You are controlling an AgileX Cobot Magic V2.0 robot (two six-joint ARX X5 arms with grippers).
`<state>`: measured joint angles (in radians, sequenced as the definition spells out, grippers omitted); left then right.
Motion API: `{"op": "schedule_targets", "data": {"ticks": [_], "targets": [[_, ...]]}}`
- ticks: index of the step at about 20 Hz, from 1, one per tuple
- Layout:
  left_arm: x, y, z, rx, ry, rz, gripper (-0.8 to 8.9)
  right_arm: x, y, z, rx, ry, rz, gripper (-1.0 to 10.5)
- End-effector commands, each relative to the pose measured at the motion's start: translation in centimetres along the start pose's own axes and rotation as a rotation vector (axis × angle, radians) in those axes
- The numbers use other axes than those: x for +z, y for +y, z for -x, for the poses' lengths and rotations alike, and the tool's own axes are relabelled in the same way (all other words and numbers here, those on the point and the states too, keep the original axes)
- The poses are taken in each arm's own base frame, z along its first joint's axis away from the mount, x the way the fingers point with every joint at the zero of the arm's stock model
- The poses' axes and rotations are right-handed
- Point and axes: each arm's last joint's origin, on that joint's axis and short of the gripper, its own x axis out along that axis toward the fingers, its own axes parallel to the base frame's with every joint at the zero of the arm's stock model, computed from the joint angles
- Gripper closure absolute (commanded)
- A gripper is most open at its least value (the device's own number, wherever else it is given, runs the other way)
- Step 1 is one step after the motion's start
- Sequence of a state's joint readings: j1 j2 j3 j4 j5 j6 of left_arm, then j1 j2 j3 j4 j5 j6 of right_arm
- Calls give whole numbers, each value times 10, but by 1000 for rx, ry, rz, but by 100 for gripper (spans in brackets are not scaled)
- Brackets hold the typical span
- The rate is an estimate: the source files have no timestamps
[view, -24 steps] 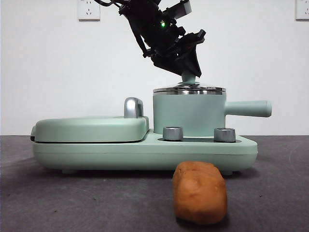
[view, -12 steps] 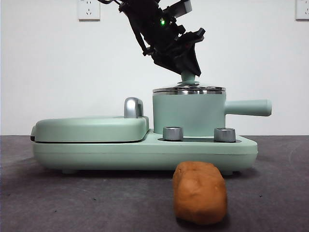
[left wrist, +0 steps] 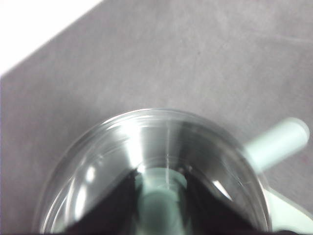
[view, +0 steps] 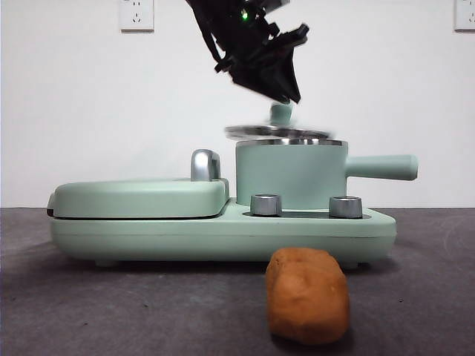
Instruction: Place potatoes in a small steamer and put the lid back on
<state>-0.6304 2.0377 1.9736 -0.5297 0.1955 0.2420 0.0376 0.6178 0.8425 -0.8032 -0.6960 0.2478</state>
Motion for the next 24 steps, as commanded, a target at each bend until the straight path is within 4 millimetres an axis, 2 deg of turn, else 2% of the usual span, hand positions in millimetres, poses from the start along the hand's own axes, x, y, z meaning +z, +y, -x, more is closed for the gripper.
{"op": "schedule_targets", "data": {"ticks": [1,6,10,12,13,14,15,16,19,22,24], "targets": [[4,7,2,18,-7,10,808,7,2,-14,3,70,-45,450],[2,25,10,53,-17,81,808,14,6,-58,-112,213,-25,449],[0,24,10,23,-9,83,786,14,6,-69,-99,246,-23,450],[0,21,9,-3,-8,82,595,17,8,-64,-109,217,-22,450],[0,21,9,-6,-1,84,445,20,10,-59,-108,191,-18,450],[0,21,9,-7,1,85,341,23,11,-55,-106,172,-14,450],[0,19,9,-12,0,83,264,25,14,-51,-102,154,-7,450],[0,19,9,-21,-2,83,242,26,16,-48,-97,142,-1,450],[-2,13,8,-94,11,68,249,28,20,-41,-90,122,9,450],[0,0,2,-120,14,-26,267,27,21,-39,-90,123,7,450],[-3,-7,-6,-139,33,-60,349,27,21,-39,-92,128,5,450]]}}
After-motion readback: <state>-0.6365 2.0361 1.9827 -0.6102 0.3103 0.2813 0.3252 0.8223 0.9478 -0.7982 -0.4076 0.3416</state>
